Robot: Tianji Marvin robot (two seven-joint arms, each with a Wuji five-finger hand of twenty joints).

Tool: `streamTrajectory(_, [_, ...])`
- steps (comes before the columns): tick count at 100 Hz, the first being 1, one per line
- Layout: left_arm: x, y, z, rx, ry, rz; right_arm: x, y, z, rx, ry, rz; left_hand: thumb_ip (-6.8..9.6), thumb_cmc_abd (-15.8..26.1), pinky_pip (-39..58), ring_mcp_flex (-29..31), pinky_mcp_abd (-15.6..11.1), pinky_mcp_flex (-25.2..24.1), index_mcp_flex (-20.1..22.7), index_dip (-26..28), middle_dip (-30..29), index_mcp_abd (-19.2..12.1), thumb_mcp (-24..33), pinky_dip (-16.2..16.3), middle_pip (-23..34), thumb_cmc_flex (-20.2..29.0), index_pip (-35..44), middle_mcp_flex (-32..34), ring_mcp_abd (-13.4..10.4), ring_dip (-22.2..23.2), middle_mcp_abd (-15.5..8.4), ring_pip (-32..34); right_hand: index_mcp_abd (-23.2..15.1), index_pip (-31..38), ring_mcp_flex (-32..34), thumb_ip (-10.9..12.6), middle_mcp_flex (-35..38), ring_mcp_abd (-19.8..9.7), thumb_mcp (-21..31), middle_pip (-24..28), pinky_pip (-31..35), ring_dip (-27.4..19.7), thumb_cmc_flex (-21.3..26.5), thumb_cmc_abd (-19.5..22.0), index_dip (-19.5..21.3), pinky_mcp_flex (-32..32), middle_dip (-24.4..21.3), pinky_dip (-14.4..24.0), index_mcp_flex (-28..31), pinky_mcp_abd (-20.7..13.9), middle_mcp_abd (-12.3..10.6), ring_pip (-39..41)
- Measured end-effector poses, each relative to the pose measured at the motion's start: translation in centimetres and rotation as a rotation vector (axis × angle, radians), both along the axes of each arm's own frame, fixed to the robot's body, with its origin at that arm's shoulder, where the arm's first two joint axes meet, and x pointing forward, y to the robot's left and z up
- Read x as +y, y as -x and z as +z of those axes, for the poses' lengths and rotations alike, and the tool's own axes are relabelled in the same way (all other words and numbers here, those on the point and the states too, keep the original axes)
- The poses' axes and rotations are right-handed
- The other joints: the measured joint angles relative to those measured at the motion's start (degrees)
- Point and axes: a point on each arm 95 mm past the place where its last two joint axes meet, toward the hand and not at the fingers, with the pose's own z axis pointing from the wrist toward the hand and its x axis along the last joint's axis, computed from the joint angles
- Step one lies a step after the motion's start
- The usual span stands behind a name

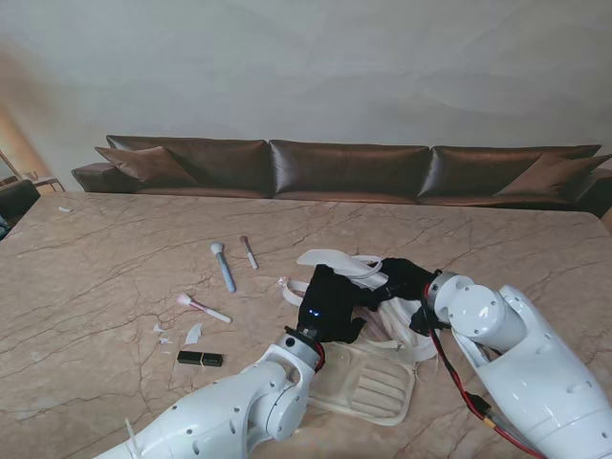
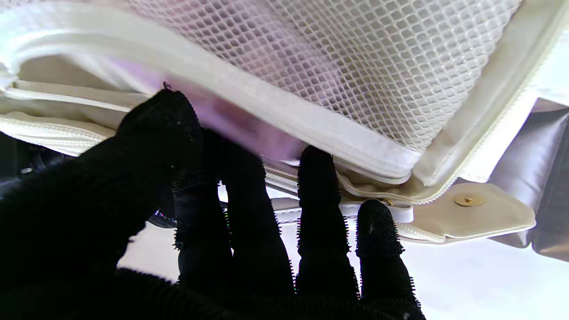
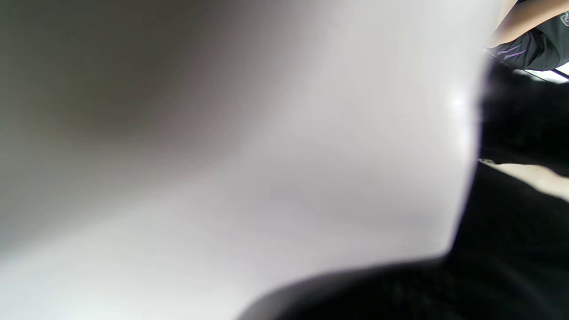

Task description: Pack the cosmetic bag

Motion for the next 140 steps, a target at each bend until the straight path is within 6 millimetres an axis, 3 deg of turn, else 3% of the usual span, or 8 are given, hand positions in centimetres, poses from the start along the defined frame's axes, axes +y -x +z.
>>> streamTrajectory(7, [0.1, 0.1, 0.0, 0.008, -0.018, -0.007, 0.0, 0.0, 0.0, -0.001, 0.001, 0.000, 3.81, 1.82, -0.75, -0.94, -0.05, -0.63, -1.43, 1.89, -1.22, 2.23, 0.83, -0.03, 0.18, -1.61, -2.76, -2.39, -0.01, 0.00, 2.57, -0.88, 0.24, 0.00, 0.00, 0.03, 0.00, 0.04, 0.50, 0.00, 0.01, 0.00, -0.03, 0.01, -0.01, 0.00, 0.00, -0.03, 0.00, 0.00, 0.02, 0.03])
streamTrajectory(24, [0.8, 0.1, 0.5, -0.008, -0.015, 0.003, 0.0, 0.0, 0.1, -0.005, 0.003, 0.000, 4.77, 4.86, -2.80, -1.58, 0.10, -0.93, -2.96, 2.67, -1.96, 3.59, 0.87, -0.76, -1.86, -1.55, -4.22, -7.00, -0.48, 0.00, 3.42, -0.93, 0.24, 0.00, 0.00, -0.12, 0.01, 0.06, 0.51, 0.00, 0.02, 0.00, -0.06, 0.00, -0.01, 0.00, 0.00, -0.06, 0.00, 0.00, 0.03, 0.03])
streamTrajectory(38, [1.5, 0.3, 1.4, -0.016, 0.061, 0.031, -0.2, 0.1, 0.4, -0.018, 0.009, -0.008, 4.78, 6.02, -4.90, -1.61, 0.88, -0.95, -2.95, 2.72, -2.01, 3.59, -0.20, -1.97, -2.09, -1.18, -4.24, -7.00, -0.66, -0.74, 3.42, -2.35, 0.24, 0.00, 0.34, -0.18, 0.01, 0.05, 0.50, 0.12, 0.02, -0.01, -0.06, -0.07, -0.01, 0.08, 0.07, -0.09, 0.56, 0.00, 0.03, 0.06])
streamTrajectory(48, [2.1, 0.8, 2.1, -0.007, 0.112, 0.045, -0.6, 0.3, 0.6, -0.022, 0.009, -0.019, 2.88, 6.09, -5.12, -1.62, 1.10, -0.25, -2.90, 2.68, -2.01, 3.54, -3.73, -2.07, -1.71, 1.80, -1.49, -6.99, -0.66, -1.38, 3.51, -3.60, 0.19, 0.00, 0.38, -0.18, 0.01, 0.06, 0.50, 0.67, 0.03, -0.01, -0.06, -0.09, -0.01, 0.11, 0.37, -0.09, 0.64, 0.00, 0.03, 0.06])
streamTrajectory(97, [7.5, -0.1, 2.1, 0.035, 0.120, 0.197, -3.2, 1.3, 1.9, -0.030, 0.053, -0.079, 2.86, 11.52, -5.65, -0.19, 4.61, 4.66, -5.80, 3.42, 8.64, 1.30, -11.73, -2.19, 0.10, 3.80, 12.60, -5.35, 2.87, -1.95, 3.96, -4.31, -0.24, 0.00, 0.39, -0.19, 0.01, 0.06, 0.50, 0.83, 0.53, -0.01, -0.07, -0.10, 1.88, 0.12, 2.68, -0.08, 0.67, 0.01, 0.03, 0.44])
streamTrajectory(110, [8.4, -1.1, 1.0, 0.123, 0.074, 0.244, -3.8, 1.6, 2.0, -0.027, 0.062, -0.096, 2.86, 11.60, -5.66, -0.84, 6.05, 5.61, -8.18, 5.79, 6.75, 8.16, -11.28, -2.20, 2.46, -3.66, 9.42, -9.94, 4.41, -1.36, 6.91, -3.40, -0.26, 0.00, 0.39, -0.19, 0.01, 0.06, 0.50, 0.84, 0.53, -0.01, -0.07, -0.10, 2.01, 0.12, 2.73, -0.07, 0.69, 0.01, 0.02, 0.44])
streamTrajectory(118, [8.8, -1.7, 0.3, 0.164, 0.031, 0.275, -4.0, 1.7, 1.9, -0.024, 0.064, -0.101, 6.42, 12.91, -6.57, -5.09, 6.11, 3.95, -10.93, 6.97, 6.46, 13.15, -9.85, -2.20, 1.17, -8.57, 0.84, -15.39, 5.17, -1.36, 8.86, -5.63, -0.27, 0.00, 0.40, -0.19, 0.01, 0.06, 0.50, 0.84, 0.54, -0.01, -0.07, -0.10, 2.09, 0.12, 2.76, -0.07, 0.70, 0.01, 0.03, 0.45])
streamTrajectory(140, [9.5, -3.0, -1.3, 0.244, -0.024, 0.337, -4.1, 1.8, 1.7, -0.019, 0.064, -0.102, 6.42, 12.74, -11.89, -18.11, 5.79, -3.85, -14.69, -0.24, 4.46, 22.41, -10.71, -2.20, -3.69, -11.91, -16.99, -28.68, 7.35, -2.82, 14.13, -10.13, -0.32, 0.00, 0.40, -0.19, 0.01, 0.06, 0.51, 0.84, 0.55, -0.01, -0.07, -0.10, 2.21, 0.12, 2.78, -0.07, 0.73, 0.01, 0.03, 0.52])
